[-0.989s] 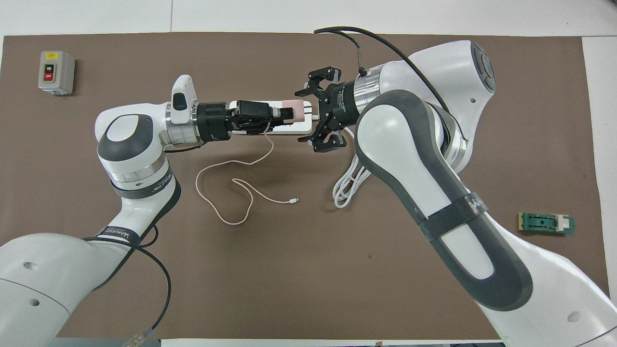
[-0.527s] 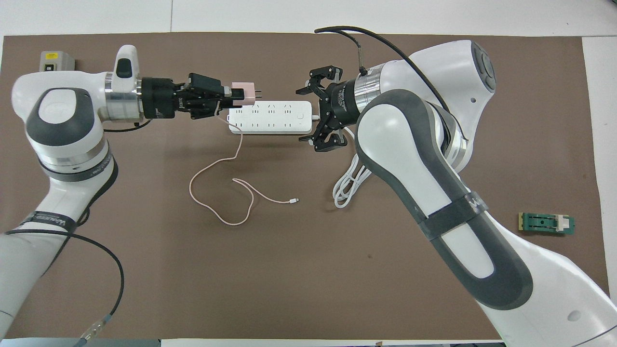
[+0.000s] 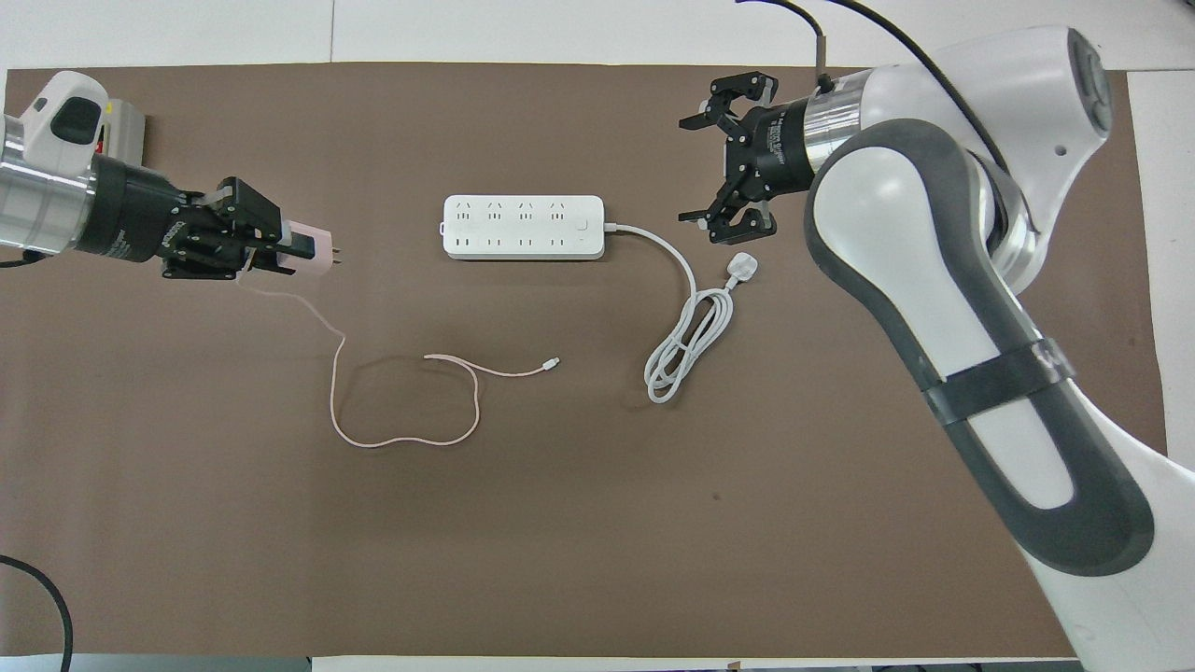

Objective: Plug charger into power strip
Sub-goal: 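Carry the charger with the left gripper while the right gripper withdraws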

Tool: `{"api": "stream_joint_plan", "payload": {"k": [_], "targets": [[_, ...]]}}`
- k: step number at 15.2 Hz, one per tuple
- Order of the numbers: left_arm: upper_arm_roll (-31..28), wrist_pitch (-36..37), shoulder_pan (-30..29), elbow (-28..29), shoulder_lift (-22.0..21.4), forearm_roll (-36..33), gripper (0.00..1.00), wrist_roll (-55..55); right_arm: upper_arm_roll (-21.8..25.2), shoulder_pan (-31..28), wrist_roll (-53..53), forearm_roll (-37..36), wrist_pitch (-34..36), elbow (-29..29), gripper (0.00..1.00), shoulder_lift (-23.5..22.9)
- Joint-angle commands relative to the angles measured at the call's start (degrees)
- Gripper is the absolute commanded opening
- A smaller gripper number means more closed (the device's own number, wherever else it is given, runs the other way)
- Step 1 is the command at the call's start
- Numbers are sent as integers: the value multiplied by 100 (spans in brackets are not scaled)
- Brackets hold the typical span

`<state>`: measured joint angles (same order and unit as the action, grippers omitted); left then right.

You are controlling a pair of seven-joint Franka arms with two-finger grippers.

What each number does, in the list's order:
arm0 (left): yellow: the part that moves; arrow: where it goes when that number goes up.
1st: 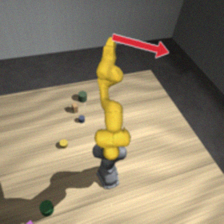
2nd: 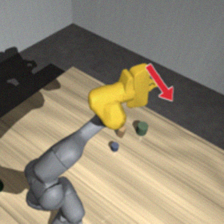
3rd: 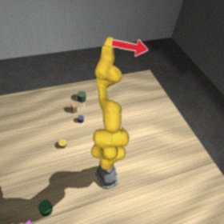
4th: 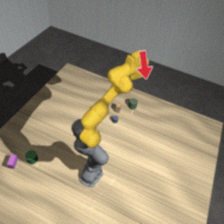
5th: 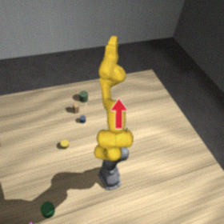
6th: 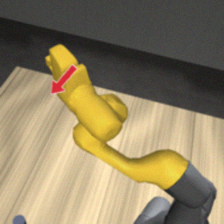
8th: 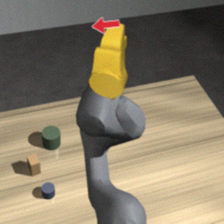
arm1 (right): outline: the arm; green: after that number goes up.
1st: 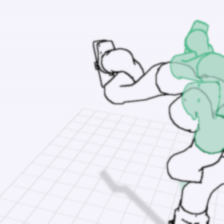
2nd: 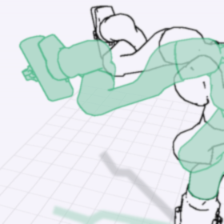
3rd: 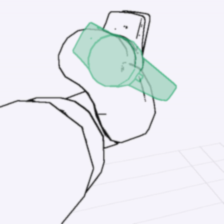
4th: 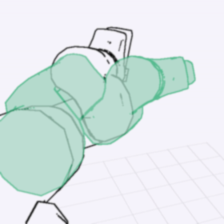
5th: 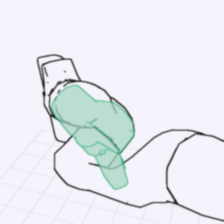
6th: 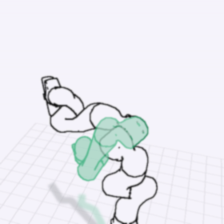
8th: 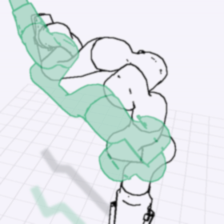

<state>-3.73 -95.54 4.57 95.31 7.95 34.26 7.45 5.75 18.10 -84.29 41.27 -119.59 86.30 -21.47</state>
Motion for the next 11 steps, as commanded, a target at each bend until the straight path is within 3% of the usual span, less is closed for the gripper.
{"api": "stream_joint_plan", "payload": {"k": [1, 8, 11], "targets": [[21, 403, -184, -161, -30, -639, 0, 82, -30, -332, 498, -382, 583, 19, 100, 230], [39, 8, 78, -135, -39, -1553, 0, 186, -21, -904, 3011, -1629, 2060, 36, 100, 582], [47, -53, 123, -109, -39, -1729, 0, 966, -21, -1045, 4197, -2078, 2430, 62, 100, 705]]}}
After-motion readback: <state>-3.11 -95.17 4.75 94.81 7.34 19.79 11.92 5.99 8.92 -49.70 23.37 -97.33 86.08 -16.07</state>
